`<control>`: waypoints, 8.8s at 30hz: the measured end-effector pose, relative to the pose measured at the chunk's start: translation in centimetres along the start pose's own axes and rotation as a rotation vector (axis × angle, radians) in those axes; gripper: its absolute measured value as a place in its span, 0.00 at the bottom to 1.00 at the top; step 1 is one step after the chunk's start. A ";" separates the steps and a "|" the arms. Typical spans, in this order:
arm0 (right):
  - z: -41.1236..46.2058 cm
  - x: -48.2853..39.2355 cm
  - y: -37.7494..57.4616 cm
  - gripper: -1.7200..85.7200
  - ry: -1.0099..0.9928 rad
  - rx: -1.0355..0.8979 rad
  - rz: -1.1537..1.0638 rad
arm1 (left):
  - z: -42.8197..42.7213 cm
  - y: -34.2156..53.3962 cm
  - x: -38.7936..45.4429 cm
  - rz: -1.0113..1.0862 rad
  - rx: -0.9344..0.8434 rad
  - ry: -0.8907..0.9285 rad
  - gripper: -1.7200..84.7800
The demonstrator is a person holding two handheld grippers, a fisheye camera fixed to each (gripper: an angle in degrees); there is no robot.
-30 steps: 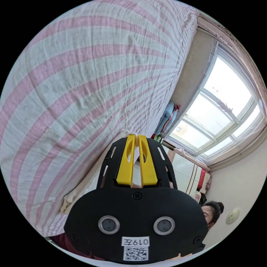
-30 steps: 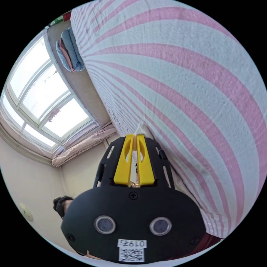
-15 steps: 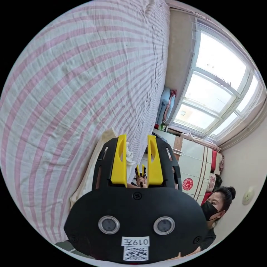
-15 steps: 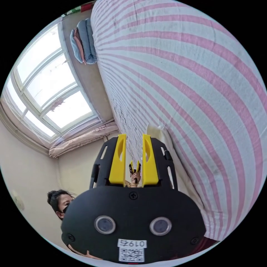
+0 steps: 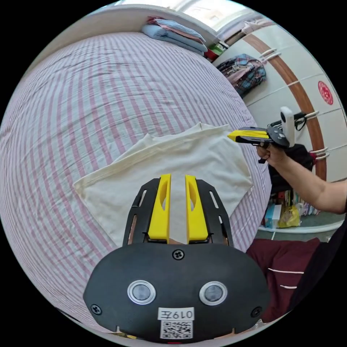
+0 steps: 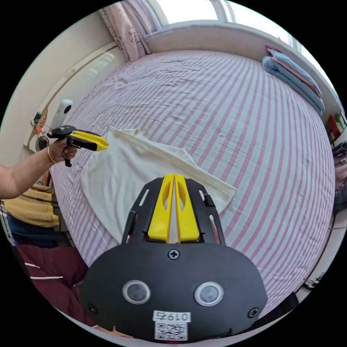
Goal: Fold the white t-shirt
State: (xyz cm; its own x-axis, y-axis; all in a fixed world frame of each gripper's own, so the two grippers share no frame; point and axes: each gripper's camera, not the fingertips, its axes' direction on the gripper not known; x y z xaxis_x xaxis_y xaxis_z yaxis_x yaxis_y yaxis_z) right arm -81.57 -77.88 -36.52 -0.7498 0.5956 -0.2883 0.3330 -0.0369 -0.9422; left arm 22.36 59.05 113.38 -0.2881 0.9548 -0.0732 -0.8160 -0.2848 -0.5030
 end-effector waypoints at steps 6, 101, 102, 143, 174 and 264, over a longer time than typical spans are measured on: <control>2.6 -4.6 -3.8 0.01 0.100 -0.055 -0.085 | 2.4 -1.8 1.9 -0.058 -0.025 -0.104 0.04; -7.9 -10.2 42.7 0.01 -0.442 -0.344 0.142 | 4.9 59.4 4.8 -0.185 -0.208 0.483 0.03; -7.6 -10.7 43.6 0.01 -0.439 -0.356 0.139 | 5.2 59.7 5.1 -0.179 -0.215 0.474 0.03; -9.6 -23.9 67.8 0.04 -0.078 0.081 -0.152 | 11.7 82.6 24.6 -0.013 0.224 -0.032 0.04; -9.0 -15.2 56.3 0.13 0.014 0.401 0.258 | 8.2 72.0 18.8 -0.441 0.671 -0.062 0.13; -3.8 -0.2 53.5 0.04 -0.212 0.418 0.233 | 16.4 65.1 -2.2 -0.374 0.608 0.299 0.04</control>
State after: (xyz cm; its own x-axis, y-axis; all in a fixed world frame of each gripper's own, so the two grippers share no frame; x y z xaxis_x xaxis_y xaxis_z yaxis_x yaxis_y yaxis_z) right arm -61.45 -76.94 -86.25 -0.7966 0.3595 -0.4860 0.2807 -0.4920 -0.8241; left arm -38.34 37.01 94.95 0.1378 0.9544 -0.2648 -0.9890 0.1470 0.0152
